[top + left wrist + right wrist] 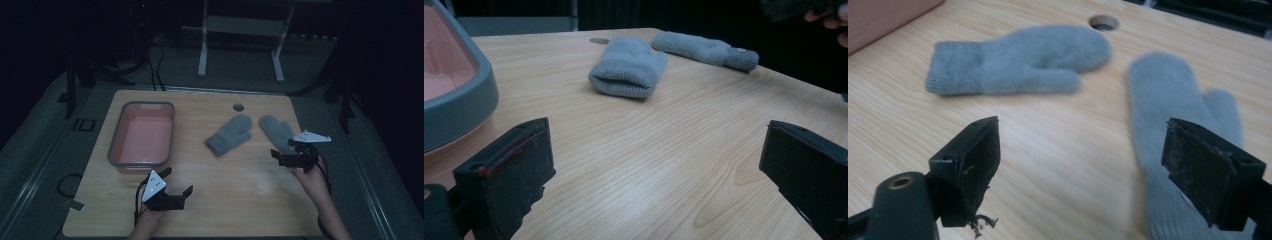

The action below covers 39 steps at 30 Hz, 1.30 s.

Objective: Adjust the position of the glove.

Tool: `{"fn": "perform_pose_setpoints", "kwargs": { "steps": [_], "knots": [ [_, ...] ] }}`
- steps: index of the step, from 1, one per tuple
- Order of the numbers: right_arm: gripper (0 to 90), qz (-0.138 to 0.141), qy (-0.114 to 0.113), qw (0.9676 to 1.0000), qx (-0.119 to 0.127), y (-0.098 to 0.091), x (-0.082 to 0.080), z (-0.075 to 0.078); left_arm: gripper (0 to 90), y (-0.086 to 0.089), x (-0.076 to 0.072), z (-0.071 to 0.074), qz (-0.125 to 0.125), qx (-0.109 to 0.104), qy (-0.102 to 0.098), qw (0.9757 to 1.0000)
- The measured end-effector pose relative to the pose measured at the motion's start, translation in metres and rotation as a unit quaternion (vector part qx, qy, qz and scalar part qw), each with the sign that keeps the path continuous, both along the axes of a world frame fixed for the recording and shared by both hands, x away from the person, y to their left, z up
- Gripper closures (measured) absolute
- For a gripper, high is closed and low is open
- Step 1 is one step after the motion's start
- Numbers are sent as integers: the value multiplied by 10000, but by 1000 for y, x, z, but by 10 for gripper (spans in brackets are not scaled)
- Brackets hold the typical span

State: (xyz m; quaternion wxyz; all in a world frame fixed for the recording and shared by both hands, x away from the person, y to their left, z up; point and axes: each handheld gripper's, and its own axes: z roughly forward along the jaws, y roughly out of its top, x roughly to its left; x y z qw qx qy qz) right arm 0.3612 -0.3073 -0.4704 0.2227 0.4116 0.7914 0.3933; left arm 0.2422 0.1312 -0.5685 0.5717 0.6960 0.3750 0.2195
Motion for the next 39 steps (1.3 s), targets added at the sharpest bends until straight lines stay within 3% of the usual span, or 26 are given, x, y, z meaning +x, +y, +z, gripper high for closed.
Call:
{"fn": "perform_pose_setpoints", "kwargs": {
  "steps": [11,21,29,33,35,38,39],
  "knots": [
    [181,571,-141,9982,-111,39,36,8,13,-1,0,-1,-33,-3,11,10000],
    [229,995,130,9949,-74,71,75,-2,13,-1,1,-1,-74,26,27,10000],
    [243,1087,187,9937,-171,93,103,-9,13,-1,1,-2,-124,41,45,9999],
    [269,1133,310,9929,-186,100,114,-16,13,-1,1,-2,-114,32,50,9999],
    [269,1114,374,9925,-324,106,120,-21,13,-1,1,-2,-113,28,57,9999],
    [269,1168,443,9917,-318,109,123,-24,13,-1,1,-2,-120,35,52,9999],
    [269,1123,543,9913,-432,114,132,-31,13,-1,1,-2,-139,37,53,9999]
  ]
}}
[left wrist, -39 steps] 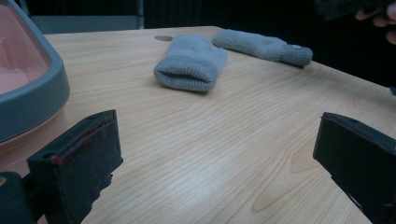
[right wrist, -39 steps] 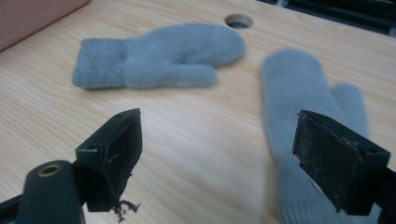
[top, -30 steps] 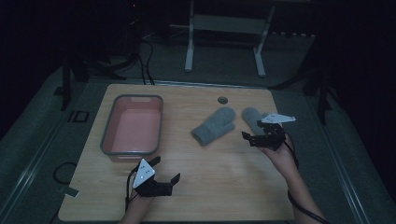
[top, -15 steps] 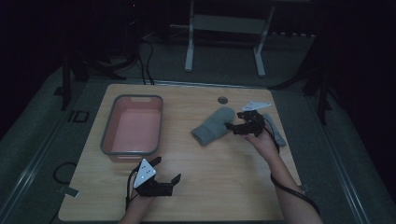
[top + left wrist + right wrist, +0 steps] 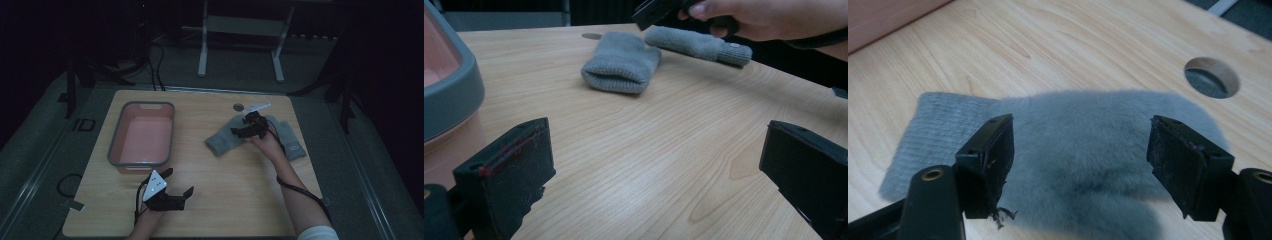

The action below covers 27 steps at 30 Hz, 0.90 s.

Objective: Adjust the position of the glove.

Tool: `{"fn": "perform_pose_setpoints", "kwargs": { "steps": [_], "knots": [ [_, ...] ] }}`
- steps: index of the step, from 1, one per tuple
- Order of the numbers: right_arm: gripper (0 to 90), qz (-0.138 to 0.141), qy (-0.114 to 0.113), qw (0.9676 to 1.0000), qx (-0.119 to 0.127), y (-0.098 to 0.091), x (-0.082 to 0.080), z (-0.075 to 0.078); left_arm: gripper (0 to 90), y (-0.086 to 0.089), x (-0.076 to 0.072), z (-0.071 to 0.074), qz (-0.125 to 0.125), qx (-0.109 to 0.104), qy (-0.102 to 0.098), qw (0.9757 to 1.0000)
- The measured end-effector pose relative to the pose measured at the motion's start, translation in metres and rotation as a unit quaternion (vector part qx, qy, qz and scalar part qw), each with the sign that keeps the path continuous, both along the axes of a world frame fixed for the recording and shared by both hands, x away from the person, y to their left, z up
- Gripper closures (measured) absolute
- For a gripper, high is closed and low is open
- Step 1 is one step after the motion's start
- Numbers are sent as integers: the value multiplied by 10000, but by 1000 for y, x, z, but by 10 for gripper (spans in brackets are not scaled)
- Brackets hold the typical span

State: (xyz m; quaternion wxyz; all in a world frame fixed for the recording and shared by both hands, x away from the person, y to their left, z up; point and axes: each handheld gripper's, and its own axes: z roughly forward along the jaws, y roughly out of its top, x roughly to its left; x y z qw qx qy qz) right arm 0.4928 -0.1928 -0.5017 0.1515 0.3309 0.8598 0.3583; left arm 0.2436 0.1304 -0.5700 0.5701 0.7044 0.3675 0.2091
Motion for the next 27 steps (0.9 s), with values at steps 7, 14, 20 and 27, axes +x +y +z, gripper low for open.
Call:
{"fn": "perform_pose_setpoints", "kwargs": {
  "steps": [7,14,20,27],
  "knots": [
    [267,-136,106,9998,-141,13,15,-16,13,-1,0,0,-30,13,2,10000],
    [343,-219,212,9985,-461,20,18,-39,13,-1,-1,0,-29,-10,-4,10000],
    [672,-161,166,9983,-527,18,17,-37,13,-1,-1,0,-47,15,-8,10000],
    [828,248,472,9976,-443,16,13,-23,13,1,-1,0,-18,-123,30,9999]
  ]
}}
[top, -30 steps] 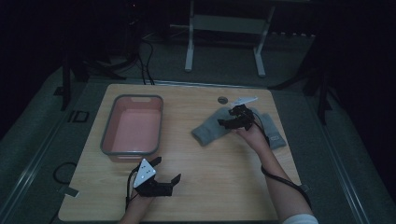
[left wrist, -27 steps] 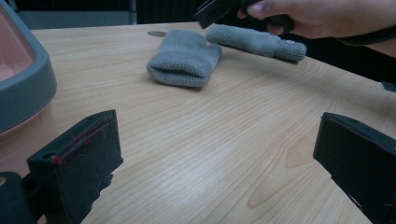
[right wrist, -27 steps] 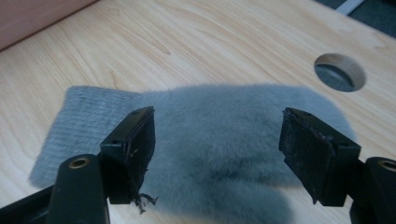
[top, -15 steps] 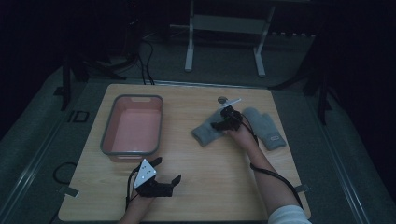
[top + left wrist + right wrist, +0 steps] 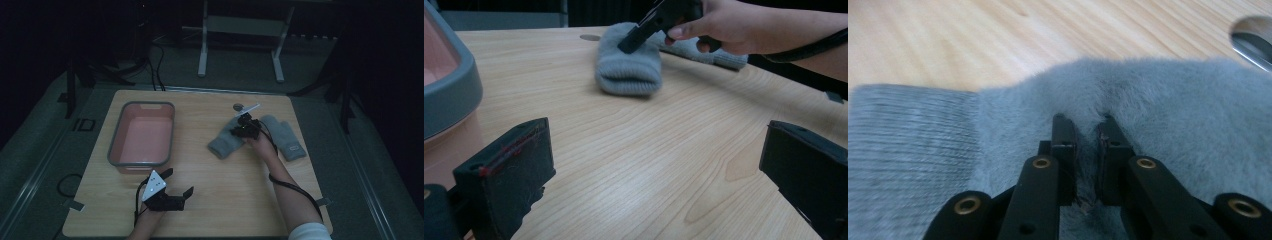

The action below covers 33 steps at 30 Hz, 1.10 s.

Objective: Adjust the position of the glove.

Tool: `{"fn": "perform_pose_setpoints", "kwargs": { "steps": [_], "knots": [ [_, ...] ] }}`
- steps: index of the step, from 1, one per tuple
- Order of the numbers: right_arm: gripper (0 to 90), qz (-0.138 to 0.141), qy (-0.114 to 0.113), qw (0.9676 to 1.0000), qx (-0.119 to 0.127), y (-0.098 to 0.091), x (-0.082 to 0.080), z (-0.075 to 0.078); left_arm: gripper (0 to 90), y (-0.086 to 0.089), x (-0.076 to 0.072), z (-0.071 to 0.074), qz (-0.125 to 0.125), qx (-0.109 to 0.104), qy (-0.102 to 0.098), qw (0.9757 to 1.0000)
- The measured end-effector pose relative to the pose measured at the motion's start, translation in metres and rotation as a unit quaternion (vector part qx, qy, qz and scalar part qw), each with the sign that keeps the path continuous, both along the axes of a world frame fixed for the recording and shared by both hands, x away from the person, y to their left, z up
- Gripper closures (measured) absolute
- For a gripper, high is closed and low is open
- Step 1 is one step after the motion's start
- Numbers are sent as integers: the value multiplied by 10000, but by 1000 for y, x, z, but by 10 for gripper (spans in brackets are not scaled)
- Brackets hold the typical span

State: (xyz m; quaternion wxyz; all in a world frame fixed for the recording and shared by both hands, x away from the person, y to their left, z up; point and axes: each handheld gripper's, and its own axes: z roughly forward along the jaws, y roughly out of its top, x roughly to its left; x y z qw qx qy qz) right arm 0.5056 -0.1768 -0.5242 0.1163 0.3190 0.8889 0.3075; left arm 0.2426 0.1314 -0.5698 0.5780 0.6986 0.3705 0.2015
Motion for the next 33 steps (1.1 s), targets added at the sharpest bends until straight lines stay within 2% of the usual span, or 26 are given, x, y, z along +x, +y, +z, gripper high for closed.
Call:
{"fn": "perform_pose_setpoints", "kwargs": {
  "steps": [2,3,4,5,6,7,8,10,12,13,14,16,21,22,26,28,30,31,32,33],
  "knots": [
    [832,233,-3,9997,53,0,-5,5,13,0,0,0,-1,19,9,10000],
    [832,233,-3,9997,53,0,-5,5,13,0,0,0,-1,19,9,10000],
    [835,514,-31,9986,121,1,-11,12,13,-1,0,0,-6,62,-6,10000],
    [835,514,-31,9986,121,1,-11,12,13,-1,0,0,-6,62,-6,10000],
    [839,837,-70,9963,188,3,-19,18,13,-1,0,0,-11,75,-9,10000],
    [840,1037,-71,9943,229,5,-24,21,13,-1,0,0,-11,77,-8,10000],
    [840,1310,-114,9909,287,8,-30,24,13,-1,0,0,-9,92,-14,10000],
    [839,1754,-2,9838,373,13,-39,28,13,-1,0,0,0,66,-5,10000],
    [839,2217,-68,9745,341,19,-50,26,13,-1,0,0,1,77,-5,10000],
    [839,2217,-68,9745,341,19,-50,26,13,-1,0,0,1,77,-5,10000],
    [838,2468,44,9686,292,24,-54,21,13,-2,0,-1,-4,92,-1,10000],
    [836,2563,164,9660,288,27,-53,13,13,-2,0,-1,-8,96,3,10000],
    [824,2558,257,9663,97,28,-47,-4,13,-2,1,-1,-5,89,13,10000],
    [785,2480,336,9679,225,26,-43,-8,13,-2,1,-1,-9,87,17,10000],
    [571,2256,331,9734,212,24,-42,-4,13,-2,1,-1,-20,82,27,10000],
    [503,2120,184,9769,174,23,-46,3,13,-2,1,-1,-16,84,29,10000],
    [451,1842,63,9828,147,22,-52,11,13,-2,0,-1,-12,87,30,10000],
    [451,1842,63,9828,147,22,-52,11,13,-2,0,-1,-12,87,30,10000],
    [432,1482,-59,9887,206,21,-61,20,13,-2,0,-1,-9,90,32,10000],
    [391,1274,-130,9915,250,21,-67,24,13,-2,0,-1,-12,91,34,10000]
  ]
}}
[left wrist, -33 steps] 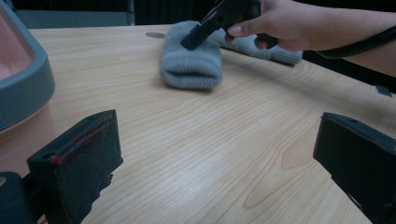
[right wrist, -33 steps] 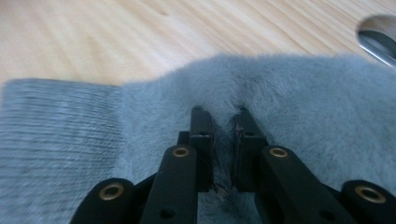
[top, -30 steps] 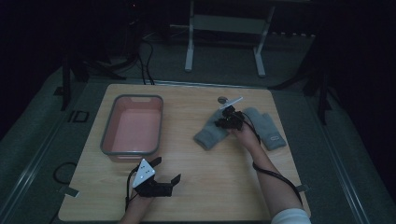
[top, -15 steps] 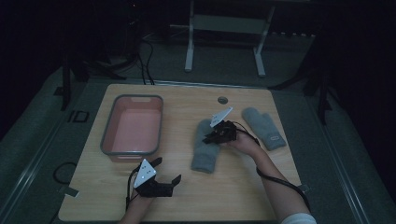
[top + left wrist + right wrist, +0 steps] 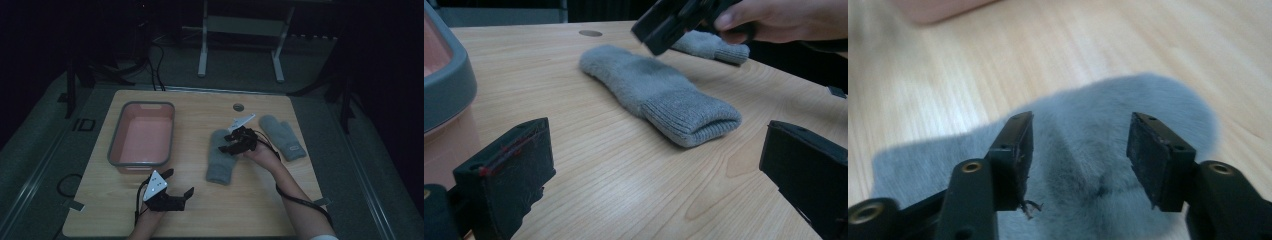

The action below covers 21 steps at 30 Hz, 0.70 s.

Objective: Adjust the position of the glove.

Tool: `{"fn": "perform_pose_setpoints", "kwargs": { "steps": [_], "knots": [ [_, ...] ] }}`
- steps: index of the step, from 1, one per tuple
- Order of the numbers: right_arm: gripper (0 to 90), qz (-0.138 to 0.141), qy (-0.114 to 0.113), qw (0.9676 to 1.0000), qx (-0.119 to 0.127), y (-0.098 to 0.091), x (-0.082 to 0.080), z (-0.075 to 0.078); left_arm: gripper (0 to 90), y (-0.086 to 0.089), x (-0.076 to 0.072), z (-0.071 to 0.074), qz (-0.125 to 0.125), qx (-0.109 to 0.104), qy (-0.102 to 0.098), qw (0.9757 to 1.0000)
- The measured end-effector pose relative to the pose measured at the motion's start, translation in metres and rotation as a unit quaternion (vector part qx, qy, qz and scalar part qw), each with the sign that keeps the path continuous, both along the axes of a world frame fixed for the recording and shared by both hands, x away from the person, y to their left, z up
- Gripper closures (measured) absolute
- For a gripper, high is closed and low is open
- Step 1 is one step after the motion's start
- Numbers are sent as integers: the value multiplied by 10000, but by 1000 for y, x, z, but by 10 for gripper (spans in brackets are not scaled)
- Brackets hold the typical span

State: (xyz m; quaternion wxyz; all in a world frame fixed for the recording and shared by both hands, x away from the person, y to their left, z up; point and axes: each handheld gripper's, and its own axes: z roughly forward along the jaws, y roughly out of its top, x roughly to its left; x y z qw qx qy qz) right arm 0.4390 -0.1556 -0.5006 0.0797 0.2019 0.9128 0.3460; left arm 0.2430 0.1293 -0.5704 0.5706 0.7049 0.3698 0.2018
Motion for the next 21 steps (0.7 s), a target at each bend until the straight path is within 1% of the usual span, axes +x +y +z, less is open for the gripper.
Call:
{"fn": "perform_pose_setpoints", "kwargs": {
  "steps": [1,3,4,5,6,7,8,9,10,11,12,13,14,15,16,17,18,19,20,21],
  "knots": [
    [388,-145,-75,9998,147,0,-7,3,13,0,0,0,2,1,-1,10000],
    [397,-618,-187,9977,192,0,-19,6,13,0,0,0,10,11,-1,10000],
    [397,-618,-187,9977,192,0,-19,6,13,0,0,0,10,11,-1,10000],
    [406,-991,-194,9938,468,-1,-33,7,13,0,0,0,10,12,0,10000],
    [407,-1145,-221,9919,493,-1,-37,6,13,-1,0,0,21,21,-5,10000],
    [407,-1145,-221,9919,493,-1,-37,6,13,-1,0,0,21,21,-5,10000],
    [407,-1375,-355,9884,534,2,-49,1,13,0,0,0,25,16,-9,10000],
    [408,-1493,-467,9866,467,4,-54,-2,13,-1,0,0,31,16,-5,10000],
    [408,-1493,-467,9866,467,4,-54,-2,13,-1,0,0,31,16,-5,10000],
    [427,-1650,-407,9840,528,7,-60,-9,13,-1,0,0,27,23,2,10000],
    [442,-1680,-377,9834,567,8,-61,-13,13,-1,0,0,33,36,-4,10000],
    [442,-1680,-377,9834,567,8,-61,-13,13,-1,0,0,33,36,-4,10000],
    [472,-1692,-450,9830,546,13,-64,-22,13,0,-1,0,26,35,-11,10000],
    [472,-1650,-461,9837,548,15,-64,-27,13,0,-1,0,26,35,-11,10000],
    [472,-1650,-461,9837,548,15,-64,-27,13,0,-1,1,28,35,-11,10000],
    [481,-1700,-548,9835,287,20,-60,-35,13,0,-1,0,29,33,-5,10000],
    [515,-1752,-569,9828,157,21,-58,-39,13,0,-1,0,29,33,-5,10000],
    [601,-1812,-513,9821,77,22,-56,-43,13,0,-1,1,26,36,-12,10000],
    [658,-1762,-404,9835,78,21,-54,-48,13,1,-1,1,24,39,-14,10000],
    [742,-1684,-363,9849,165,21,-53,-51,13,1,-1,1,26,28,-8,10000]
  ]
}}
